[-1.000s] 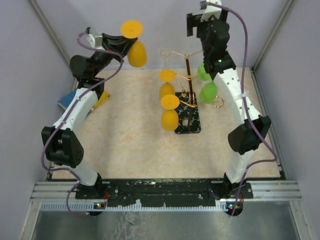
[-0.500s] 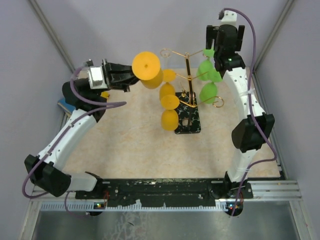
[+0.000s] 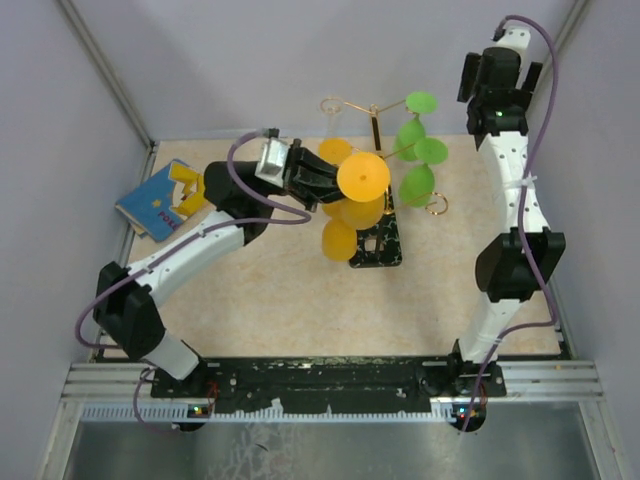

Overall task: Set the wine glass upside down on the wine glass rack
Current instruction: Turn the wine glass upside down at the wine rack.

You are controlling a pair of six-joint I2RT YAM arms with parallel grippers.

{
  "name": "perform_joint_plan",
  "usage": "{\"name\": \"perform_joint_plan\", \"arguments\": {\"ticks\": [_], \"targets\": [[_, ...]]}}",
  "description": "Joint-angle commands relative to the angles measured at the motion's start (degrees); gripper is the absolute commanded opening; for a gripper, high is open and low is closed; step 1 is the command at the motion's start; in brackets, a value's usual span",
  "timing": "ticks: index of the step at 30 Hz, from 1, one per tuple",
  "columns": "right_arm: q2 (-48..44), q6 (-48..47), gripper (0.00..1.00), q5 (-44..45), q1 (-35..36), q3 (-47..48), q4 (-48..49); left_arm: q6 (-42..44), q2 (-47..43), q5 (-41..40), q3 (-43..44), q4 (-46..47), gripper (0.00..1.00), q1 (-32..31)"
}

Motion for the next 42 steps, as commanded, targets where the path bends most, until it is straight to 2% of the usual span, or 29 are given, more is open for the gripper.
{"name": "perform_joint_plan", "arguments": {"ticks": [1,5,9,13,19,24,28,33,38,42], "targets": [[-4.76,0.76,0.99,2.06,-0.98,-1.23,0.31,-6.74,4.66,2.29,4.64,7.06,0.00,-4.79],[-6.66,0.73,0.99,2.20,-1.96,-4.62,1.36,-4.89,6.82,1.08,5.88,4.54,0.00,-8.90],[-7.94,0.84,0.99,1.88,-2.69,-6.85,1.52,5.16,6.04,-4.36,6.26,-9.58,0.00,-12.88],[-8.69,0.76,0.99,1.85,-2.76,-7.91,1.82,13.04,4.66,-20.67,6.04,-23.58,0.00,-16.22],[-9.48,-0.41,0.99,1.82,-2.86,-8.26,1.53,12.96,3.82,-42.27,3.12,-29.00,0.00,-19.78],[-10.39,-1.94,0.99,2.26,-2.91,-9.22,1.99,13.75,5.59,-64.90,6.12,-37.79,0.00,-25.13],[-11.35,-2.90,0.99,2.23,-3.10,-11.08,2.94,13.50,6.54,-75.06,5.28,-38.29,0.00,-27.57],[-11.43,-3.74,0.99,1.80,-3.60,-12.93,4.36,12.14,7.15,-80.78,3.94,-38.18,0.00,-29.05],[-11.42,-4.71,0.99,0.93,-3.65,-15.04,6.88,11.04,6.62,-85.79,-2.06,-33.85,0.00,-29.74],[-11.43,-5.21,0.99,0.16,-3.73,-17.07,9.03,9.96,7.62,-86.53,-3.87,-31.41,0.00,-29.77]]}}
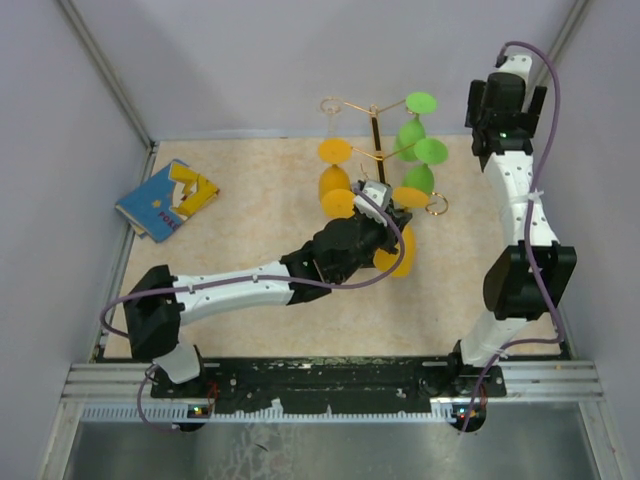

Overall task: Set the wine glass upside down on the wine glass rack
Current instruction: Turn the wine glass upside down at the wine rack.

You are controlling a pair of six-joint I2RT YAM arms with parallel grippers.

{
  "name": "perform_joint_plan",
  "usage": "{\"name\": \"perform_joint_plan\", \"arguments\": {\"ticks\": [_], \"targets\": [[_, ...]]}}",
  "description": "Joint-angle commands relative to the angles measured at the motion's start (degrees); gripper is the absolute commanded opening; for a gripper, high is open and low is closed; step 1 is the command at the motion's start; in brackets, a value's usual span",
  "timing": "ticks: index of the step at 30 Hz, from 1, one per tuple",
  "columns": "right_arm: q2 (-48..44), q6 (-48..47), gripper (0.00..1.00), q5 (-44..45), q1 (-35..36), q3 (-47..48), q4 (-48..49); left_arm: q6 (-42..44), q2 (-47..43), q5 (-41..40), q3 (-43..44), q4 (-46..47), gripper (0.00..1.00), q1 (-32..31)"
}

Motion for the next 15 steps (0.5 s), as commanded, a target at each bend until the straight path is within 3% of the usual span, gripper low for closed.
{"name": "perform_joint_plan", "arguments": {"ticks": [1,15], "targets": [[-4.05,-1.63,0.99,-1.14,-0.41,-1.53,5.61,-1.18,1.16,-3.92,-1.72,5.67,0.00,-0.63],[-5.57,-3.73,0.99,-1.96,-0.99,-3.34,8.84,2.48,6.13,-3.68,-2.50,13.69,0.00,-0.54]]}}
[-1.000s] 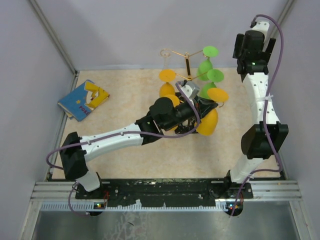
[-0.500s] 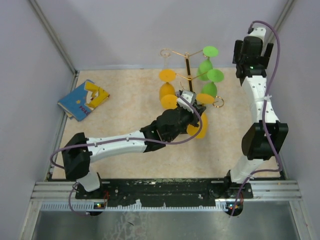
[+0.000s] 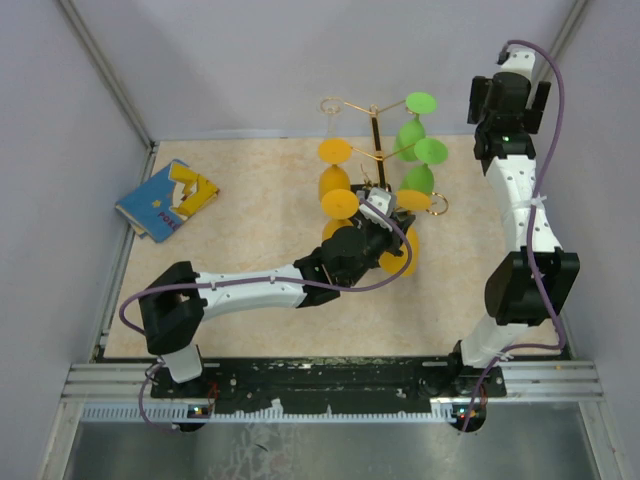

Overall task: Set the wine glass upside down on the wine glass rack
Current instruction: Turn the wine glass upside down at the wine rack.

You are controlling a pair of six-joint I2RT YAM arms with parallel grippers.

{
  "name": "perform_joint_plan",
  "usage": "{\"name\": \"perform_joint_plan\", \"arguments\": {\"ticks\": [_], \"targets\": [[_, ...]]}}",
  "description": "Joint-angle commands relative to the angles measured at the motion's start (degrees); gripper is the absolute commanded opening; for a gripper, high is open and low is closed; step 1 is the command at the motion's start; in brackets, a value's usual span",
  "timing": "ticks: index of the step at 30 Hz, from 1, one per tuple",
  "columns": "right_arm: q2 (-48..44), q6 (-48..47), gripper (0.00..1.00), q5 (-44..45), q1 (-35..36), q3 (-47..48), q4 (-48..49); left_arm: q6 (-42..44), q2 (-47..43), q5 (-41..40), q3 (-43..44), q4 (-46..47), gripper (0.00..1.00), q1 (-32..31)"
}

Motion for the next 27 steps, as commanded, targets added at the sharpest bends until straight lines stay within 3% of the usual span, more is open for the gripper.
{"name": "perform_joint_plan", "arguments": {"ticks": [1,11,27], "targets": [[-3.67,-1.43,0.99,-0.54,-0.87,-0.63,4.38,1.61,1.58,-0.31,0.20,6.09,0.00,-0.36],[-3.67,-1.07,0.99,-1.45,-1.46,-1.93,5.66,2.92,5.82,0.06,2.43,10.35,0.00,-0.23],[-4.92,0.11,0.99,-3.63,-3.09,-2.31,5.93,10.13,12.53,10.89,6.24,18.09,0.00,0.28]]}}
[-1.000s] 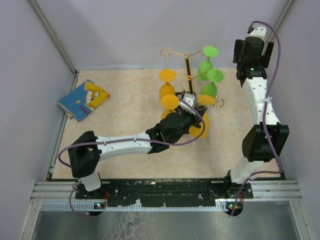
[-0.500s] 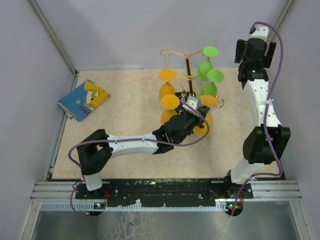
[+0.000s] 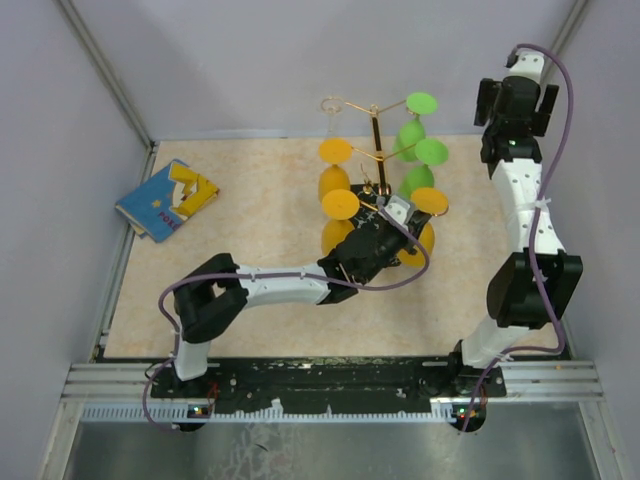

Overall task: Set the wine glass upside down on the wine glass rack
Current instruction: Turn the wine glass upside down at the wine rack.

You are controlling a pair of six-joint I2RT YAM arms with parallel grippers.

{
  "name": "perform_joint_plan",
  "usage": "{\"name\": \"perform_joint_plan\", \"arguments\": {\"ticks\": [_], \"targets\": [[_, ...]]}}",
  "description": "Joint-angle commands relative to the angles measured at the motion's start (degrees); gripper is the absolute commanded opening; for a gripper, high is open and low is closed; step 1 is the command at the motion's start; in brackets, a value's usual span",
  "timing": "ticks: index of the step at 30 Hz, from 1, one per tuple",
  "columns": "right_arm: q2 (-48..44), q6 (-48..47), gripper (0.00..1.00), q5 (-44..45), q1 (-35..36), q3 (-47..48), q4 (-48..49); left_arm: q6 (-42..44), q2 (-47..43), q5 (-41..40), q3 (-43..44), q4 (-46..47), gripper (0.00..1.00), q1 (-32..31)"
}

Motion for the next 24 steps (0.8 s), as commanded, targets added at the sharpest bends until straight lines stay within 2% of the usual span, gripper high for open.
{"name": "perform_joint_plan", "arguments": {"ticks": [1,7,11,16,24], "targets": [[-3.59,0.60,0.99,-1.28,-0.75,0.10,3.07,2.46,1.36,4.77,2.55,4.05,0.00,-0.78],[-3.97,0.70,0.99,-1.80,-1.07,-0.56,3.70,4.22,2.02,5.28,3.06,5.50,0.00,-0.72],[-4.14,0.82,0.99,-1.77,-1.17,-0.62,3.74,6.91,3.28,10.60,3.88,5.63,0.00,-0.71],[-4.63,0.87,0.99,-1.86,-1.44,-1.04,3.64,8.48,4.39,12.68,5.38,4.51,0.00,-0.73],[-5.59,0.96,0.99,-1.87,-1.98,-1.56,3.74,7.20,2.57,17.40,3.39,3.32,0.00,-0.83]]}}
